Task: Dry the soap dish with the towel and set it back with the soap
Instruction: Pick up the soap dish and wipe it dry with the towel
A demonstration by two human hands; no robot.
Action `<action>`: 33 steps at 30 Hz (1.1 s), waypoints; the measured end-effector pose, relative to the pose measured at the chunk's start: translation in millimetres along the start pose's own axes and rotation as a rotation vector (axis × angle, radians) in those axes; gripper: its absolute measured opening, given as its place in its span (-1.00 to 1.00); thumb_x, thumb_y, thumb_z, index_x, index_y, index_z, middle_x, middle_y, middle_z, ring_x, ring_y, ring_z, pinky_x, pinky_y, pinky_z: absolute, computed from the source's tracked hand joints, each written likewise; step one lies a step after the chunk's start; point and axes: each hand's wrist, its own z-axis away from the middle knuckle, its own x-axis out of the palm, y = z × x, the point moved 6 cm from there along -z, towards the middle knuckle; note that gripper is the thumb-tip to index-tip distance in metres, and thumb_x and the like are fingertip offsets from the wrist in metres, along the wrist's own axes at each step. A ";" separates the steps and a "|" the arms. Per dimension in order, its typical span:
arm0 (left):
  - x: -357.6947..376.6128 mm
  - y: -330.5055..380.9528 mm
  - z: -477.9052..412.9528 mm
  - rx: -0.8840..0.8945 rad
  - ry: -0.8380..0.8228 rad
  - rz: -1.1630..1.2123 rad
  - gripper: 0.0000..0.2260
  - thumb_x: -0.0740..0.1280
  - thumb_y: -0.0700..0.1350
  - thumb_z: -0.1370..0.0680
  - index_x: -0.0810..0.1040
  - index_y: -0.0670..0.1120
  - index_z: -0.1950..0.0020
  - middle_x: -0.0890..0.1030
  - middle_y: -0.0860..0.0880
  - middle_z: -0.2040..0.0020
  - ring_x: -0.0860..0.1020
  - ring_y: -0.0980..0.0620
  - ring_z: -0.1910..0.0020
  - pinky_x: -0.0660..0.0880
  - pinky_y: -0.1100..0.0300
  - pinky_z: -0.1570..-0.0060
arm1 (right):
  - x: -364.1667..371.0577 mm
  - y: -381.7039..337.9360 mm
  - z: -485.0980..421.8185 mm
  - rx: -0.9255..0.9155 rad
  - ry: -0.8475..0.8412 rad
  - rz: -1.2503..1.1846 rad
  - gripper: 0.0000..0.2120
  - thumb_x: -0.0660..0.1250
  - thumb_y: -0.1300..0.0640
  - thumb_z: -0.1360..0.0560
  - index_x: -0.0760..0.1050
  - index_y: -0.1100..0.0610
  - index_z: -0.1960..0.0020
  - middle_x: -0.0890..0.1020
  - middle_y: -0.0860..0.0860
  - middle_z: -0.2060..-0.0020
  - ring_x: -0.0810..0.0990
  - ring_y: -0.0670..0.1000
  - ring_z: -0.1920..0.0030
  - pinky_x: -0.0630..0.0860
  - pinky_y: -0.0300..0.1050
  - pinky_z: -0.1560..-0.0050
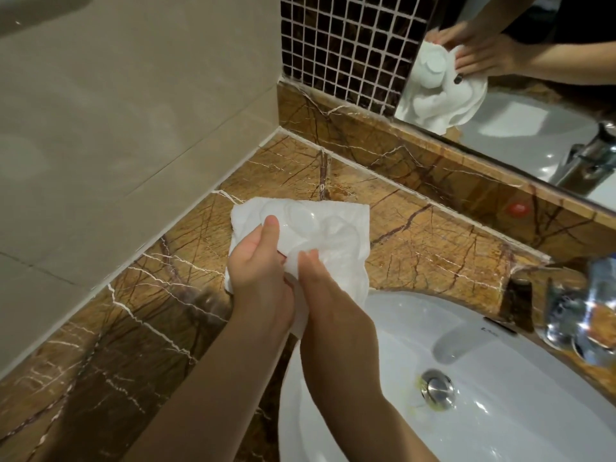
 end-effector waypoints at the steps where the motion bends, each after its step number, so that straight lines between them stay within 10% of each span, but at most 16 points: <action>1: -0.7 2.5 -3.5 -0.010 -0.010 0.024 -0.82 0.28 -0.11 -0.57 0.58 -0.22 0.02 0.66 -0.22 0.06 0.66 -0.13 0.11 0.62 0.01 0.12 | -0.4 1.8 0.3 -0.043 0.009 -0.016 -0.53 0.16 0.27 -0.46 0.41 0.11 -0.36 0.52 -0.02 -0.31 0.47 -0.04 -0.30 0.32 -0.32 -0.22; 8: 3.3 35.9 -11.7 0.162 -0.238 0.114 -0.80 0.19 -0.18 -0.60 0.52 -0.25 -0.12 0.68 -0.17 -0.01 0.66 -0.07 -0.01 0.60 0.14 0.12 | -43.6 77.8 -18.1 0.245 0.280 -0.583 -0.68 0.25 0.31 -0.52 0.55 0.00 -0.17 0.65 -0.11 -0.05 0.58 -0.16 -0.05 0.49 -0.15 -0.02; 15: -1.3 50.6 -3.2 0.421 -0.339 -0.174 -0.79 0.22 -0.10 -0.59 0.62 -0.15 0.01 0.70 -0.08 0.17 0.66 -0.03 0.13 0.56 0.19 0.21 | -11.0 108.5 -32.5 0.465 0.065 -0.333 -0.34 0.52 0.09 -0.32 0.37 0.00 -0.36 0.51 -0.04 -0.29 0.47 -0.01 -0.24 0.43 -0.04 -0.20; 25: -9.9 87.9 18.7 0.957 -0.306 -0.661 -0.64 0.19 -0.17 -0.59 0.29 -0.25 0.40 0.20 -0.16 0.47 0.19 -0.12 0.46 0.14 0.01 0.45 | 38.2 79.6 -82.9 0.569 0.045 -0.770 -0.59 0.48 0.18 -0.36 0.45 -0.05 -0.14 0.60 -0.10 0.00 0.57 -0.11 0.02 0.48 -0.23 0.14; 30: -14.0 90.2 23.8 1.124 -0.329 -0.830 -0.73 0.23 -0.23 -0.56 0.47 -0.29 0.33 0.30 -0.16 0.52 0.27 -0.10 0.52 0.22 -0.06 0.50 | 48.1 76.6 -96.8 0.560 -0.072 -0.499 -0.49 0.51 0.04 -0.32 0.45 -0.01 -0.22 0.58 -0.08 -0.04 0.55 0.03 -0.08 0.47 -0.13 0.10; 33: -13.1 88.0 28.2 1.116 -0.391 -0.942 -0.83 0.24 -0.24 -0.56 0.60 -0.21 0.12 0.52 0.02 0.39 0.45 0.12 0.40 0.38 0.25 0.39 | 17.2 72.7 -107.4 0.511 -0.118 -0.130 -0.37 0.51 -0.07 -0.26 0.43 -0.03 -0.29 0.53 -0.02 -0.20 0.46 0.09 -0.22 0.49 0.08 -0.11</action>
